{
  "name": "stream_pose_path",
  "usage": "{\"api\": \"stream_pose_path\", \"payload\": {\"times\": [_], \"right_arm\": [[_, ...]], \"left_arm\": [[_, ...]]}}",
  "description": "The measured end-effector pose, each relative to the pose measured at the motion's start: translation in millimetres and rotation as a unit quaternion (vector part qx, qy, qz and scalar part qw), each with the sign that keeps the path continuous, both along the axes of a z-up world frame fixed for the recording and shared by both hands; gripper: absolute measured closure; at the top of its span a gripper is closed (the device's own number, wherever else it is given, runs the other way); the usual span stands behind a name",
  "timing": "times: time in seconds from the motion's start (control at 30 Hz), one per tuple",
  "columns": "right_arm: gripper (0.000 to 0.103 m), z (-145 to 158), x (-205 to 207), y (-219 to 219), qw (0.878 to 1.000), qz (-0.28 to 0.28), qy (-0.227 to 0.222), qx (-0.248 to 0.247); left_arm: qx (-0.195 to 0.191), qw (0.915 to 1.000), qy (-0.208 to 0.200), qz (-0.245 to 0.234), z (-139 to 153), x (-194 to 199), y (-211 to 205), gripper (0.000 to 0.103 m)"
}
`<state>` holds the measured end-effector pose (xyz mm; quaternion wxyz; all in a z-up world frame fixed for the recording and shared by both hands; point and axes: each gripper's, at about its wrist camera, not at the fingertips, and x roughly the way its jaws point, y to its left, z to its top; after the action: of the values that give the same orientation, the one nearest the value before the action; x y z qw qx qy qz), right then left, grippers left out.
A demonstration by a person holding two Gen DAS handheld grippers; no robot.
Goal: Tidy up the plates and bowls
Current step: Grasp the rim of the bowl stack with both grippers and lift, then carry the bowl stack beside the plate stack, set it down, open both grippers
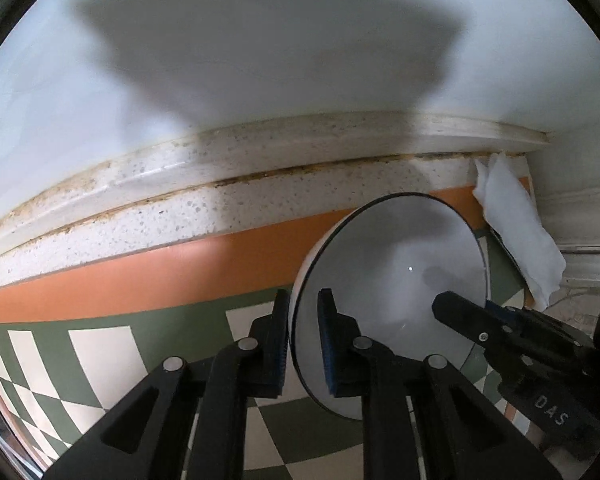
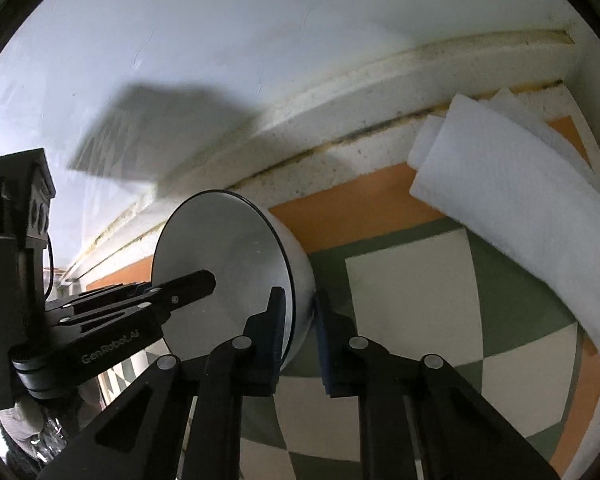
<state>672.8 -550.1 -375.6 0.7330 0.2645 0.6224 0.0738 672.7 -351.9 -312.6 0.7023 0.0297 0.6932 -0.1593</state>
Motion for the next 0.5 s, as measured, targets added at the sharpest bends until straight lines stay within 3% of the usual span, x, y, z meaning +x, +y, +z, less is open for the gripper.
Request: {"api": "stream_pose_path", "payload": {"times": [0.2, 0.5], "right_arm": [[0.086, 28, -19, 7, 1.0, 0.001, -0.016, -0.001], [0.086, 105, -89, 30, 0.998, -0.002, -0.059, -0.013]], "left_arm": [[-0.009, 0.9998, -0.019, -0.004, 38, -18, 11, 0.091], [-0.031, 0.9979, -0.054, -0.02, 100, -79, 33, 0.091]]}}
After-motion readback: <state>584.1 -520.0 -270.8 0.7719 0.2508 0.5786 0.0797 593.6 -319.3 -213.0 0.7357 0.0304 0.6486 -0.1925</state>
